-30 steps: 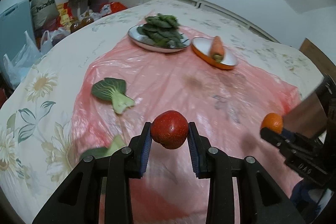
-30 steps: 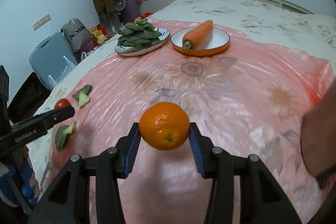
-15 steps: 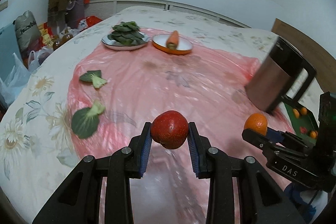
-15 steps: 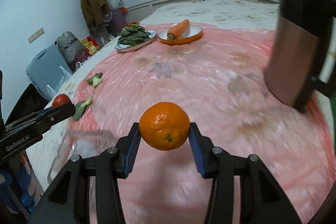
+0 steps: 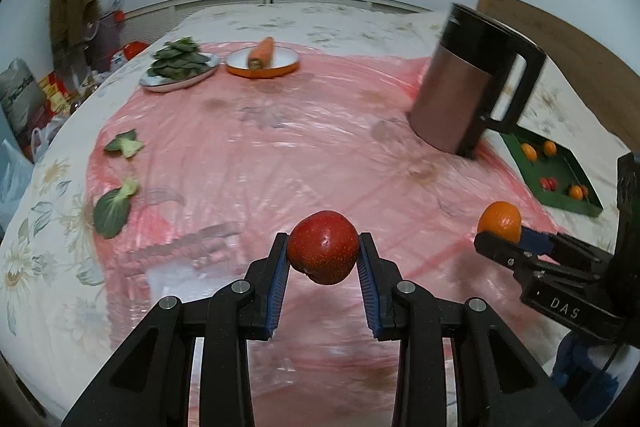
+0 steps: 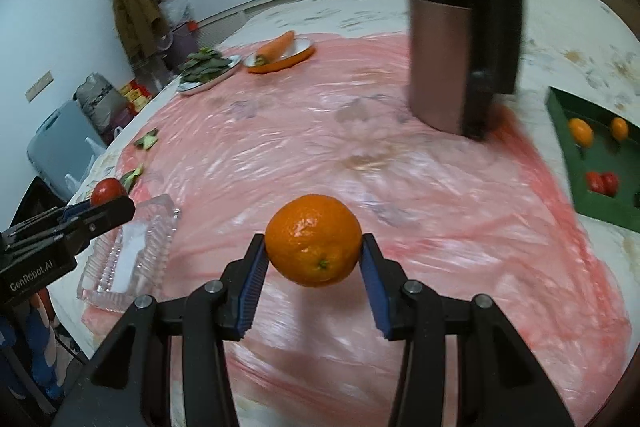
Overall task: Organize fruits
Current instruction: 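Carry the orange in right tool and apple in left tool over the green tray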
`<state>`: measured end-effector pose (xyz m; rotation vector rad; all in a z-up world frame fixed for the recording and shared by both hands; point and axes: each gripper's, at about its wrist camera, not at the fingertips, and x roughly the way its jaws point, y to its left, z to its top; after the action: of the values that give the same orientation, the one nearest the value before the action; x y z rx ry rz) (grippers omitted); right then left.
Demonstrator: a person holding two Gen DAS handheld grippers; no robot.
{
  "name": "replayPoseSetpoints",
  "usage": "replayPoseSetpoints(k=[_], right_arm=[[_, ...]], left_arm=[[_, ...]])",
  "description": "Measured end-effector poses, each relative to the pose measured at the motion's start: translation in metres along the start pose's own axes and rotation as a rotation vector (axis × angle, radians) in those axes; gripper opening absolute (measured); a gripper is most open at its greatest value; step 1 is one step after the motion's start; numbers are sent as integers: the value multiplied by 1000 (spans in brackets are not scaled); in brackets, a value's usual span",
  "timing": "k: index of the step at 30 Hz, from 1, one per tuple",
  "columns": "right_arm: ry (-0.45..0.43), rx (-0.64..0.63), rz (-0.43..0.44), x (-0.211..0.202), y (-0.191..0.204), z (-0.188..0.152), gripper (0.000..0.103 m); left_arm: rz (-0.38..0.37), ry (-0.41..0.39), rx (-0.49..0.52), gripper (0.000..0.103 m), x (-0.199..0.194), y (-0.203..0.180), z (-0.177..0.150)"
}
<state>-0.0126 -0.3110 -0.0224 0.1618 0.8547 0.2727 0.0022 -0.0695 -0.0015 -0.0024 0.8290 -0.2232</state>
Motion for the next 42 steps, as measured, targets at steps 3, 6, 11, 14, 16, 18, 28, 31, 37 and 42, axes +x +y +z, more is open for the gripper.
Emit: replayPoseSetpoints(k=[3, 6, 11, 14, 16, 18, 28, 31, 37, 42], right_arm=[[-10, 28, -8, -8, -15, -3, 76], [-21, 56, -17, -14, -31, -6, 76], [-45, 93, -39, -25, -58, -9, 76], [-59, 114, -56, -33, -77, -10, 76], [-70, 133, -69, -39, -92, -10, 76], [-79, 147, -85, -44, -105, -12, 76], [-134, 239, -199, -68, -191, -14, 76], [-159, 257, -253, -75, -221, -7, 76], [-208, 271, -360, -89, -278, 13, 76], [-212, 280, -409, -91, -319, 23, 76]], left_arm=[[-10, 11, 28, 29, 3, -20, 0], [-17, 21, 63, 29, 8, -41, 1], [-36, 36, 118, 29, 17, -75, 3], [-50, 44, 144, 29, 23, -93, 5], [-62, 51, 165, 29, 28, -108, 7], [-74, 58, 186, 29, 33, -123, 8], [-177, 71, 280, 29, 61, -209, 26], [-229, 69, 291, 29, 73, -239, 40], [-308, 60, 323, 29, 100, -296, 69], [-330, 68, 353, 29, 131, -337, 81]])
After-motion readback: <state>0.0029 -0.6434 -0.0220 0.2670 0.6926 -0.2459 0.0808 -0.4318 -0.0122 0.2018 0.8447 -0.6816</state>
